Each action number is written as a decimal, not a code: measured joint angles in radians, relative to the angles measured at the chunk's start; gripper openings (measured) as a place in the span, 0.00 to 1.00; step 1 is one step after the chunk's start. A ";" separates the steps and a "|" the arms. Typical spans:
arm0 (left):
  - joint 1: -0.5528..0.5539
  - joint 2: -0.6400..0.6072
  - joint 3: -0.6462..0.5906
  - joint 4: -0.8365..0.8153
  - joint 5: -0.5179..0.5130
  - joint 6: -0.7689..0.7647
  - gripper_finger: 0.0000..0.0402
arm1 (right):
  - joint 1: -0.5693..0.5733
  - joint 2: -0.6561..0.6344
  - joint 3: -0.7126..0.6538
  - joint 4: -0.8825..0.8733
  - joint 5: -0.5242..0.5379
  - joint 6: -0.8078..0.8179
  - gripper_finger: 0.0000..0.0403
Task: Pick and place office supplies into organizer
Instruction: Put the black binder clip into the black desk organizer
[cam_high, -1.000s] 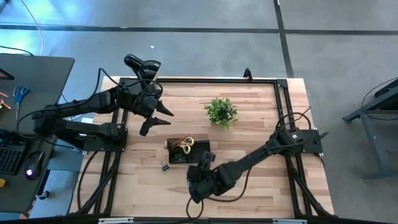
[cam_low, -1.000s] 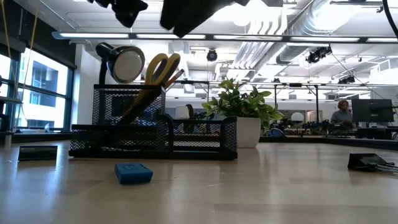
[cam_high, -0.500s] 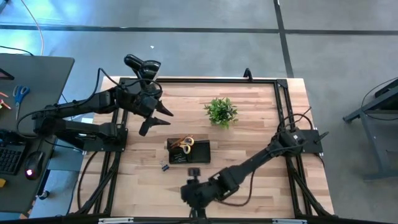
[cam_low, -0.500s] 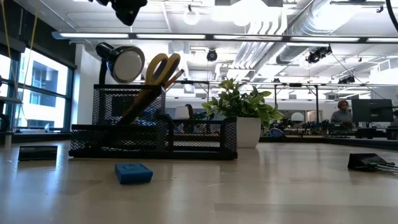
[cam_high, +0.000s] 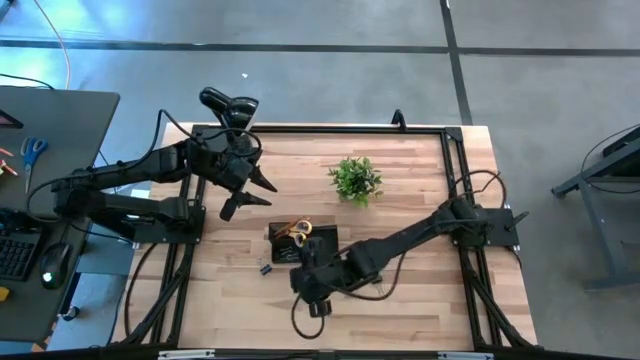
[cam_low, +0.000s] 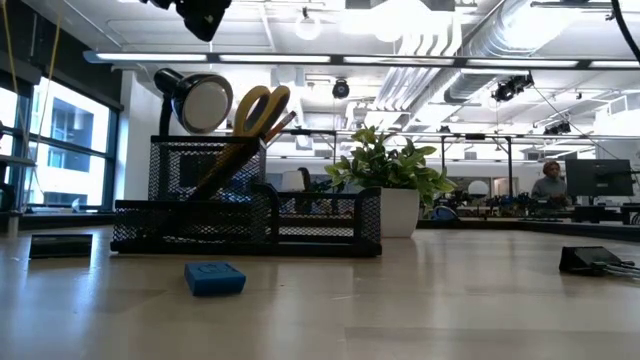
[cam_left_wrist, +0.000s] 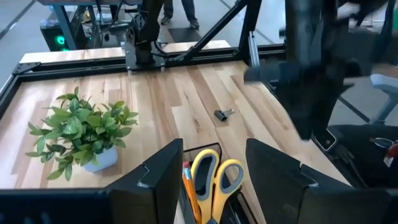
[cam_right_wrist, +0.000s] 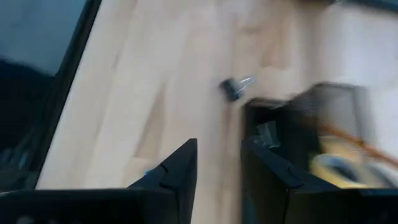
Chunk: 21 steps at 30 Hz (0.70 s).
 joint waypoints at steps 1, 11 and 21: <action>0.000 0.000 0.000 0.002 0.000 0.000 0.41 | 0.006 -0.017 0.000 -0.006 0.035 0.001 0.29; 0.000 0.000 0.000 0.020 0.055 -0.008 0.41 | -0.003 -0.079 -0.225 0.137 0.016 0.016 0.29; 0.000 0.000 0.000 0.021 0.042 -0.003 0.41 | -0.008 -0.557 -0.898 0.694 0.065 0.051 0.29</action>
